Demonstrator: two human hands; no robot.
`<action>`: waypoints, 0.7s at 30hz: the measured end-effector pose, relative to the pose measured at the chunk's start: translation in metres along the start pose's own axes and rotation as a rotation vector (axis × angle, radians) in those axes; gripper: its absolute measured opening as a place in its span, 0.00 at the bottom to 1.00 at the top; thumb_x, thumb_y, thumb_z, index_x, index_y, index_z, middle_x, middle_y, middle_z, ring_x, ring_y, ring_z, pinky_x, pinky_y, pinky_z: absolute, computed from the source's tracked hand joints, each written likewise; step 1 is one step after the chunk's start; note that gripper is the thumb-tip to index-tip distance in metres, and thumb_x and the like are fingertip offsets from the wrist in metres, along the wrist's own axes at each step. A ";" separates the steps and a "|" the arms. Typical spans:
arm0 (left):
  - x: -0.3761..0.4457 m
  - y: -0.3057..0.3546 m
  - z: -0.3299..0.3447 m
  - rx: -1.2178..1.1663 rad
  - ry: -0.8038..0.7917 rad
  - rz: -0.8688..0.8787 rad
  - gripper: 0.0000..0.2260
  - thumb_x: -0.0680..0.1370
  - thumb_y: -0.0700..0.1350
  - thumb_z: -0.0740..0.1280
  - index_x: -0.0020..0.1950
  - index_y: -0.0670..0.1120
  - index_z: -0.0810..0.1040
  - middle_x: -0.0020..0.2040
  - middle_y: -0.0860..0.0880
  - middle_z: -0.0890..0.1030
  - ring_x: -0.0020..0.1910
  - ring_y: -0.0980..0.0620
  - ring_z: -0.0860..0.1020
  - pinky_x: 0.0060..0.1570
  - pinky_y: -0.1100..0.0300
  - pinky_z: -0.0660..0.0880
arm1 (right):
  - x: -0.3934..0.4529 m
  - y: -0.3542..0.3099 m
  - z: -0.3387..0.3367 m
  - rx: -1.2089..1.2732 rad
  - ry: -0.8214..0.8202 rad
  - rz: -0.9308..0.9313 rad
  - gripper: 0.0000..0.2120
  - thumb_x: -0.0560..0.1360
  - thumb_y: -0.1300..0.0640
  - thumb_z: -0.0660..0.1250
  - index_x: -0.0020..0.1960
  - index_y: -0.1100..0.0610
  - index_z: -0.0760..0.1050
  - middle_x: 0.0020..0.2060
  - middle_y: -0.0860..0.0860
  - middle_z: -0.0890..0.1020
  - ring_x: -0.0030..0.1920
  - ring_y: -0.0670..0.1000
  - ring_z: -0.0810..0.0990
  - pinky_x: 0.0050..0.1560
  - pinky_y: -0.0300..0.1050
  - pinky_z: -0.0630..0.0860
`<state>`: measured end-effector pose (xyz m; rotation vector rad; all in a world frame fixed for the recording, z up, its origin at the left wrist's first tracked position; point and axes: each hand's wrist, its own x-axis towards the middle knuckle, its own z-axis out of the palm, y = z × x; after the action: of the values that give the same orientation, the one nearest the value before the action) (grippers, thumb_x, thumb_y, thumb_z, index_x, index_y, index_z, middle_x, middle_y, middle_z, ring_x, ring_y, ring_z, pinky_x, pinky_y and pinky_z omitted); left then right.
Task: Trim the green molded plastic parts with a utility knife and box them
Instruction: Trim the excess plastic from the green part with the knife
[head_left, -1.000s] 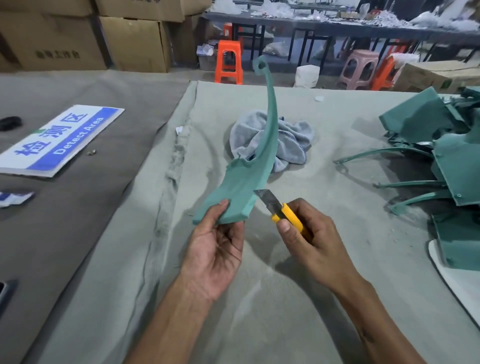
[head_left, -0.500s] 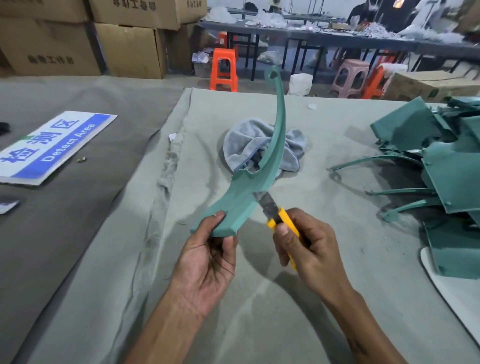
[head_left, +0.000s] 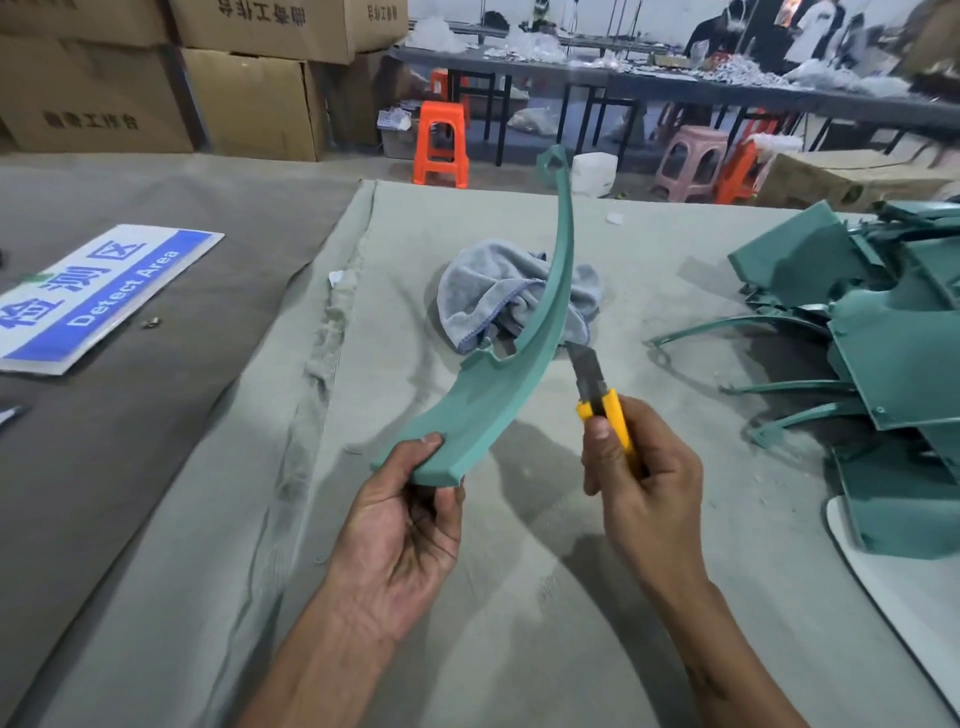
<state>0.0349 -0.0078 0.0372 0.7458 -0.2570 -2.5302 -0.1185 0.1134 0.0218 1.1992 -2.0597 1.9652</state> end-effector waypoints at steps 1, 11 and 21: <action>-0.001 -0.002 0.001 0.018 0.004 -0.005 0.07 0.60 0.37 0.77 0.37 0.39 0.85 0.35 0.44 0.82 0.22 0.53 0.79 0.19 0.65 0.76 | -0.002 -0.003 0.001 0.092 -0.013 0.022 0.11 0.83 0.45 0.65 0.51 0.52 0.80 0.29 0.55 0.74 0.27 0.58 0.73 0.29 0.46 0.70; 0.002 -0.019 0.003 0.311 -0.042 0.224 0.10 0.66 0.39 0.72 0.47 0.42 0.84 0.44 0.46 0.86 0.35 0.53 0.84 0.25 0.64 0.76 | 0.003 -0.008 0.008 0.554 0.114 0.452 0.10 0.73 0.56 0.75 0.34 0.52 0.81 0.25 0.55 0.75 0.22 0.52 0.70 0.24 0.42 0.69; -0.004 -0.034 0.008 0.286 -0.245 0.336 0.15 0.72 0.47 0.74 0.52 0.38 0.80 0.43 0.40 0.79 0.37 0.46 0.76 0.39 0.53 0.75 | -0.026 -0.027 0.044 0.613 -0.086 0.550 0.12 0.80 0.60 0.73 0.37 0.58 0.83 0.35 0.63 0.85 0.22 0.48 0.75 0.24 0.38 0.71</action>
<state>0.0198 0.0242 0.0351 0.4448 -0.7727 -2.2810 -0.0656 0.0908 0.0218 0.8236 -2.0474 3.0056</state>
